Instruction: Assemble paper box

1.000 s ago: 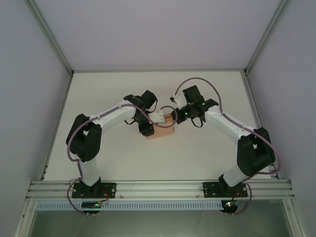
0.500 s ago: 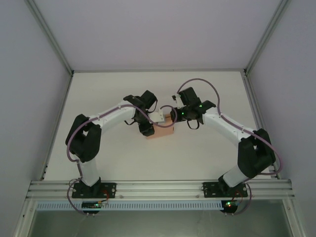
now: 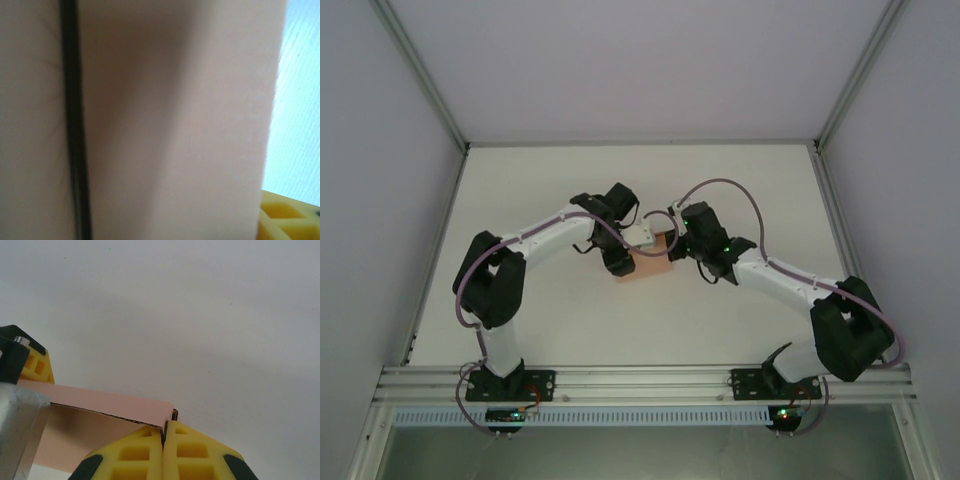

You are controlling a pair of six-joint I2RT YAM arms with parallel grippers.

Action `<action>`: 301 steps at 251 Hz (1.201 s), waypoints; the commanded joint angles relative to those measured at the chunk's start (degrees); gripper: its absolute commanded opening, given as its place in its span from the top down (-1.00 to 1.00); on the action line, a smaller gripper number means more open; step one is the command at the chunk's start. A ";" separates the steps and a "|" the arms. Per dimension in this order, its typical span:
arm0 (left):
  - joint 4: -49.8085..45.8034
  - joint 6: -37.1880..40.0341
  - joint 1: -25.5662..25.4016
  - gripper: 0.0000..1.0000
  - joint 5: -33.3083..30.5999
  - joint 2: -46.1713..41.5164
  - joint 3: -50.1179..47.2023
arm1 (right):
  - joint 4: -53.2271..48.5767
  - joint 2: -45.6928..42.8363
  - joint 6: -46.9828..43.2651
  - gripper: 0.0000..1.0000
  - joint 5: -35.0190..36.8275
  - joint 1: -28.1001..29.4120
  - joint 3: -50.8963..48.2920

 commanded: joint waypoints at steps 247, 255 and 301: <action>7.60 -29.97 1.59 1.00 -7.45 -16.52 -10.19 | -9.91 0.72 3.86 1.00 15.34 8.96 1.34; 7.26 -30.43 1.65 1.00 -7.03 -16.27 -9.71 | -10.11 0.67 3.63 1.00 15.84 9.17 1.34; 6.25 -37.07 1.81 1.00 -3.96 -16.28 -9.38 | -9.40 0.73 3.27 1.00 20.16 11.30 -0.35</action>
